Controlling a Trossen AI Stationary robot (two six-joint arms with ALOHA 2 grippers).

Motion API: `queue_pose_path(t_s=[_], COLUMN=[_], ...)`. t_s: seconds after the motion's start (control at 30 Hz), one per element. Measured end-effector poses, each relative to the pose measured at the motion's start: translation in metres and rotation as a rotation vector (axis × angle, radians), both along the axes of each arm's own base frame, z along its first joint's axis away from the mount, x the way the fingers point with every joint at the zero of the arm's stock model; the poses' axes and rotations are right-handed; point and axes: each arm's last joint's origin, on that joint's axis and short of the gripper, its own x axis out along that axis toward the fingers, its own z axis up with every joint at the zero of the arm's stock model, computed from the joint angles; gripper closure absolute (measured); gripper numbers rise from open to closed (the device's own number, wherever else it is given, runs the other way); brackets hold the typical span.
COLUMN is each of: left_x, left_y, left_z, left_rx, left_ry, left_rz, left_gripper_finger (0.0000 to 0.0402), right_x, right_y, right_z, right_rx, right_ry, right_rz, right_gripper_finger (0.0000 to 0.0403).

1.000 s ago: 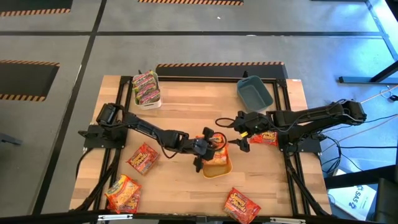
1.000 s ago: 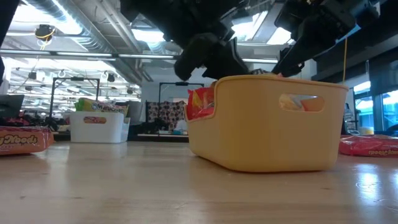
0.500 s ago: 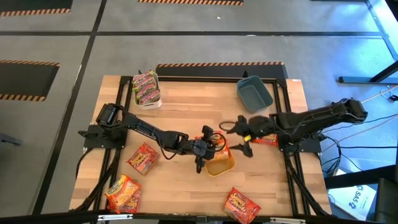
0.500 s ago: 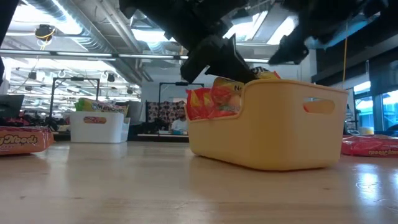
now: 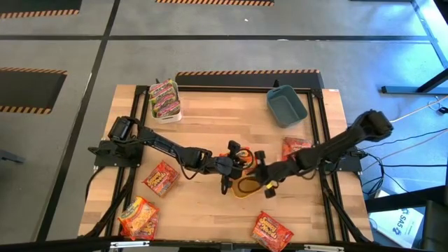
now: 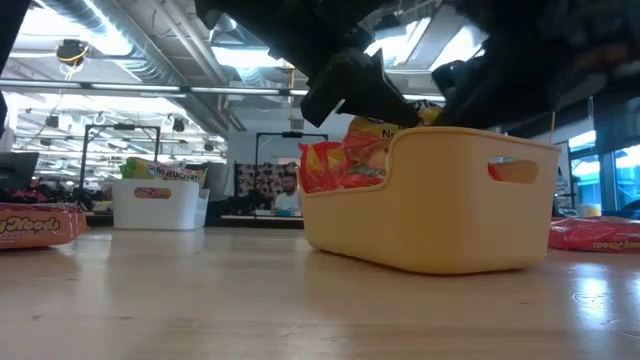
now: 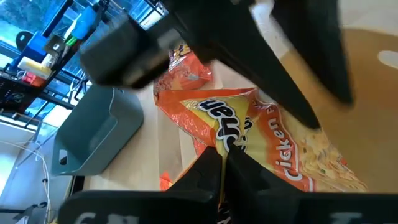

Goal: Sort Maruchan noodles
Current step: Put the top orange noodle pack into the yellow bin

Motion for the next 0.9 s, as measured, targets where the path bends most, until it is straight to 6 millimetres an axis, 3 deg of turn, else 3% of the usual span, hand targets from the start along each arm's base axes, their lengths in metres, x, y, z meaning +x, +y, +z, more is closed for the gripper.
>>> queue_pose_path(t_s=[0.13, 0.33, 0.53, 0.9], left_x=[0.0, 0.001, 0.001, 0.005], left_y=[0.0, -0.001, -0.009, -0.004], left_z=[0.0, 0.002, 0.002, -0.015], left_rx=[0.0, -0.01, -0.088, -0.157], left_ry=[0.0, -0.018, -0.025, 0.027], left_rz=[0.0, -0.009, -0.095, -0.098], left_gripper_finger=[0.0393, 0.0388, 0.0397, 0.0385], right_x=[0.005, 0.007, 0.005, 0.002], right_y=[0.001, 0.001, 0.0, -0.002], right_z=[-0.011, -0.02, -0.023, -0.027], right_rx=[-0.131, -0.228, -0.287, -0.306], right_ry=[-0.003, 0.025, 0.057, 0.103], right_rz=[0.036, 0.06, 0.092, 0.102], right_gripper_finger=[0.0396, 0.0379, 0.0399, 0.0399])
